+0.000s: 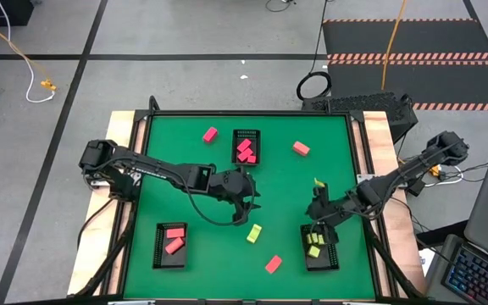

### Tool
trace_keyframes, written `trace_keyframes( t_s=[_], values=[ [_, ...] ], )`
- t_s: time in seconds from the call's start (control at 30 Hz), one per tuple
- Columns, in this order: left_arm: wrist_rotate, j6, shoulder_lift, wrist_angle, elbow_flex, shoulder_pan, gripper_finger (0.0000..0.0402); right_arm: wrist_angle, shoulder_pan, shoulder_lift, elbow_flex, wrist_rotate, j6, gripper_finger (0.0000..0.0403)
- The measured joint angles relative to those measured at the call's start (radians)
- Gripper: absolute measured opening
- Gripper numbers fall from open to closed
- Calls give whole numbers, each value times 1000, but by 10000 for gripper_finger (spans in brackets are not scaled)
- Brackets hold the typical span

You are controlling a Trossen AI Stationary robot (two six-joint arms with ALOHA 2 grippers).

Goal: Sort & place blocks by color
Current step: Put the orange block into the bottom left black bin

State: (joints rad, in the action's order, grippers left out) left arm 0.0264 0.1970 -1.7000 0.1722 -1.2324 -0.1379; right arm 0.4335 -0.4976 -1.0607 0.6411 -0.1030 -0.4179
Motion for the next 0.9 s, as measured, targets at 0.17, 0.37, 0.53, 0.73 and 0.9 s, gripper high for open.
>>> trace_keyframes(
  t_s=[0.17,0.37,0.53,0.73,0.9],
  values=[
    [-1,-20,2,-163,70,8,186,3,55,5,0,-129,29,237],
    [-33,7,1,-477,235,64,186,-2,217,36,0,-265,81,220],
    [-137,15,16,-602,326,148,186,-22,463,37,0,-220,181,194],
    [-308,-14,16,-609,329,248,186,-75,794,-15,1,-74,303,175],
    [-348,-62,16,-598,328,285,186,-110,966,-97,1,3,362,186]
  ],
)
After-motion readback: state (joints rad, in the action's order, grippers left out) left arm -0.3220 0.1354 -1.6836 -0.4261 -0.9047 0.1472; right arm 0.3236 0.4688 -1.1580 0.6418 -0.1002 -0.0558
